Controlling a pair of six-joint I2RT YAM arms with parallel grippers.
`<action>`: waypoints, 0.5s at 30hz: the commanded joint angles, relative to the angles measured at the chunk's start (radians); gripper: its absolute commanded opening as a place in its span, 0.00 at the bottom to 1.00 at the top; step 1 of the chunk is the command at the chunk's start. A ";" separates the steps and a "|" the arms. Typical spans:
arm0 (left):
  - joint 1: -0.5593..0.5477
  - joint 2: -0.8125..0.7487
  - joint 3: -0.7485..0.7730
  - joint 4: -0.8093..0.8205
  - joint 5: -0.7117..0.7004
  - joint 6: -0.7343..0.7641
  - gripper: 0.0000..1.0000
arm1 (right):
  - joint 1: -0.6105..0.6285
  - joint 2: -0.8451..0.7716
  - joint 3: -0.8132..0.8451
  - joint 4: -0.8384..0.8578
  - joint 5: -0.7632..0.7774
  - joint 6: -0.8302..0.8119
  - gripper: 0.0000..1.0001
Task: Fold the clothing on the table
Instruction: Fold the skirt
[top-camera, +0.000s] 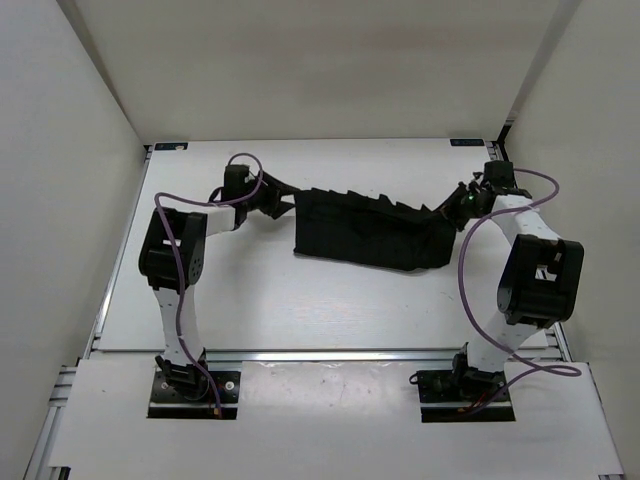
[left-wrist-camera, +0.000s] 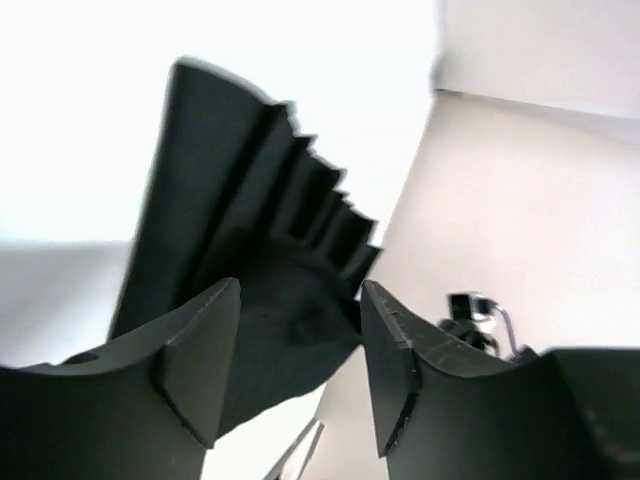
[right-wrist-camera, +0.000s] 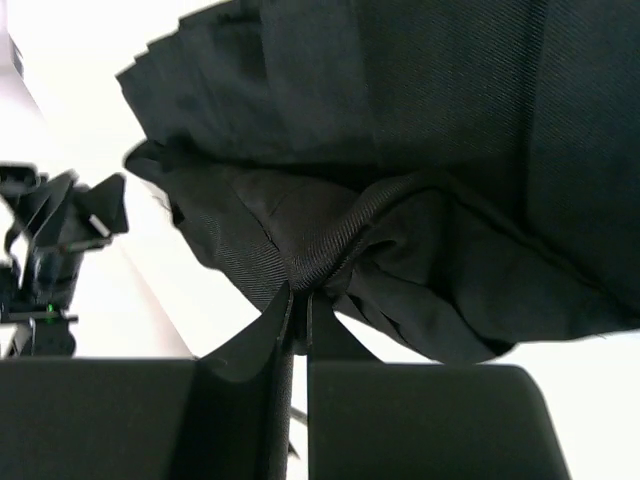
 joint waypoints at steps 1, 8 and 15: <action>0.003 -0.050 0.071 0.172 -0.025 -0.063 0.63 | -0.033 0.027 -0.010 0.064 0.005 0.024 0.00; 0.003 -0.115 0.120 0.053 -0.020 0.074 0.59 | -0.067 -0.016 -0.091 0.123 -0.006 0.070 0.09; -0.020 -0.289 -0.090 0.030 -0.004 0.189 0.53 | -0.057 -0.247 -0.200 0.284 0.200 0.059 0.61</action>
